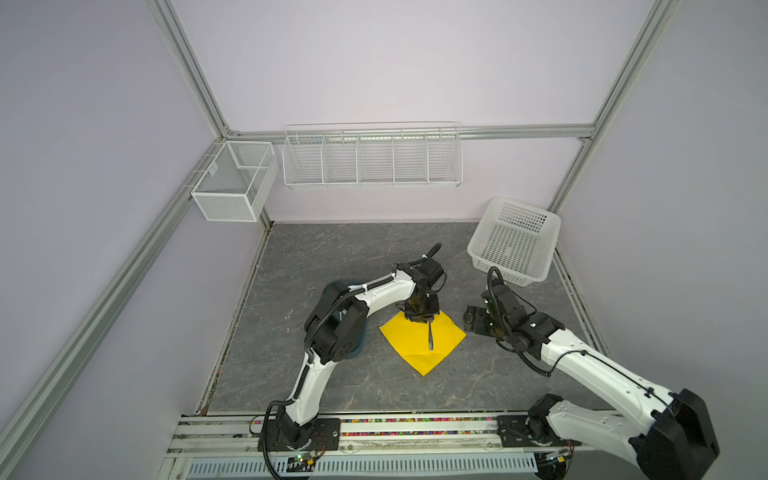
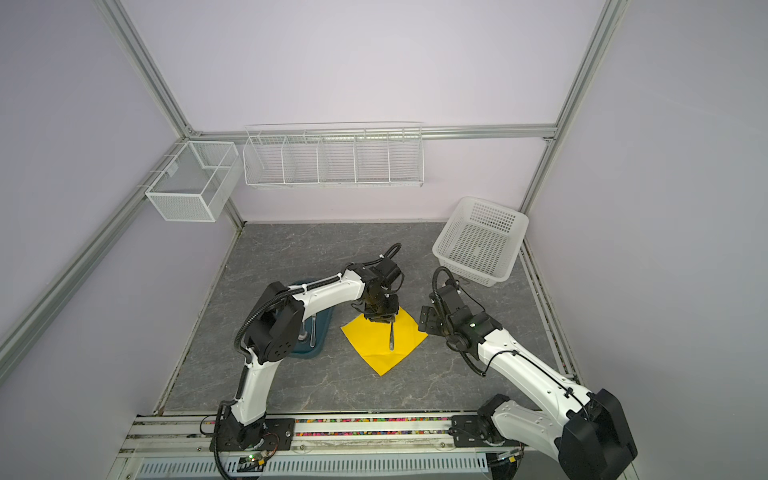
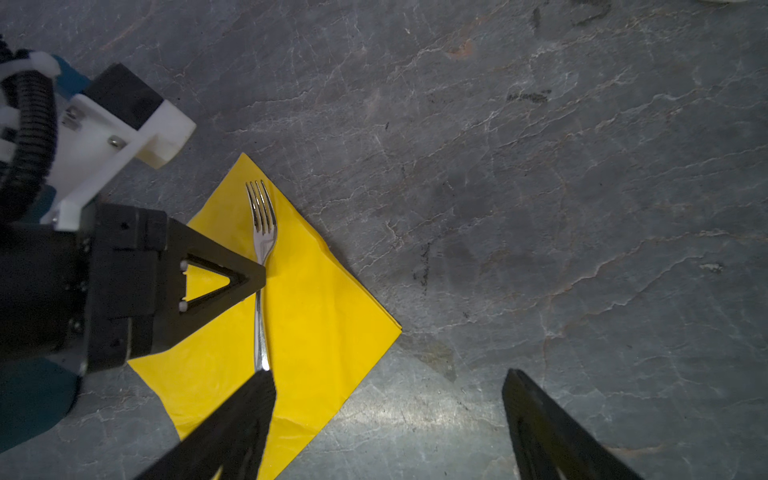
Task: Place the utensils on the paper napkin and roll it up
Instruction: 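Lower the silver fork onto the yellow napkin and open the left gripper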
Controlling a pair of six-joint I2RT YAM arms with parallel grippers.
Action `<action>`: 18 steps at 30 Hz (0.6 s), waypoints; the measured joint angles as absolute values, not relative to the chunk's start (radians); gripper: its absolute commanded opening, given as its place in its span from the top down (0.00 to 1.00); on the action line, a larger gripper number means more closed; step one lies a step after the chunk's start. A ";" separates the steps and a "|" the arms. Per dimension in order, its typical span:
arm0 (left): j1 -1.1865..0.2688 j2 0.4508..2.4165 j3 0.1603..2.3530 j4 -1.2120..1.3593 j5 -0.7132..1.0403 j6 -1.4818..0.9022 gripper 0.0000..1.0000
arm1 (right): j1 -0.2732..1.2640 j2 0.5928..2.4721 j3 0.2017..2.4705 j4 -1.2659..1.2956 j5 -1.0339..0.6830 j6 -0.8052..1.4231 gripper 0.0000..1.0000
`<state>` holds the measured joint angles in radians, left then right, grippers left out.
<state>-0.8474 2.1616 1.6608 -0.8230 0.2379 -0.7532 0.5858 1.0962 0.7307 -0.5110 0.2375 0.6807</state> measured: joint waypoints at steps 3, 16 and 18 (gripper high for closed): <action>-0.847 2.144 1.654 -0.815 0.228 -0.752 0.75 | 0.585 1.096 0.731 -0.508 0.234 0.680 0.11; -0.848 1.886 1.504 -0.755 0.046 -0.749 0.70 | 0.584 1.001 0.714 -0.387 0.182 0.650 0.11; -0.844 1.825 1.473 -0.748 -0.007 -0.748 0.67 | 0.584 0.991 0.710 -0.366 0.182 0.642 0.11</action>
<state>-0.8440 1.8252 1.4727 -0.7483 -0.0071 -0.7479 0.5838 0.9905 0.7101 -0.3656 0.1822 0.6418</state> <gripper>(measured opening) 0.305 0.889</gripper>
